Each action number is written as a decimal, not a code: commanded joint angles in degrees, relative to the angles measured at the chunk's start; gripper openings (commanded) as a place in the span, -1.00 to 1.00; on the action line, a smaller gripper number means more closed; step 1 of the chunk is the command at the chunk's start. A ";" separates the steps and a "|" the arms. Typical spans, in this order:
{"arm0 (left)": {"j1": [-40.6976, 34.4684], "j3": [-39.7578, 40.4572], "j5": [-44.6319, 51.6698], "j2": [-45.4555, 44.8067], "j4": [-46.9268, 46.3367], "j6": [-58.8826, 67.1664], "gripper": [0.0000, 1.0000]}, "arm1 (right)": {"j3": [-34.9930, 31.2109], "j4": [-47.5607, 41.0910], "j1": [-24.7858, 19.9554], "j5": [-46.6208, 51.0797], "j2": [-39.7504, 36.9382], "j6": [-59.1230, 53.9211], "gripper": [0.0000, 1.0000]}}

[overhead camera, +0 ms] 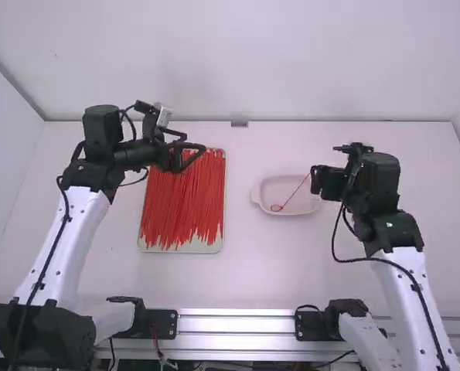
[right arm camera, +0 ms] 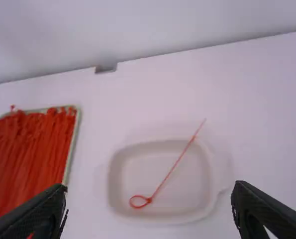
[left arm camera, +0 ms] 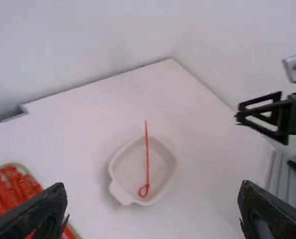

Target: Fasten the cable tie

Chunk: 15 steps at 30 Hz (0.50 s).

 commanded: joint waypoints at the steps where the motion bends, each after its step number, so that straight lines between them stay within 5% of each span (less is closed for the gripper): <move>1: 0.10 -1.77 -2.53 -3.47 1.42 -0.21 0.72 | -2.23 1.38 -1.95 3.63 -2.52 -3.37 0.68; 15: 0.10 -16.82 -17.59 -18.53 16.47 -0.21 0.19 | -19.03 18.18 -2.79 6.00 -19.32 -9.61 0.09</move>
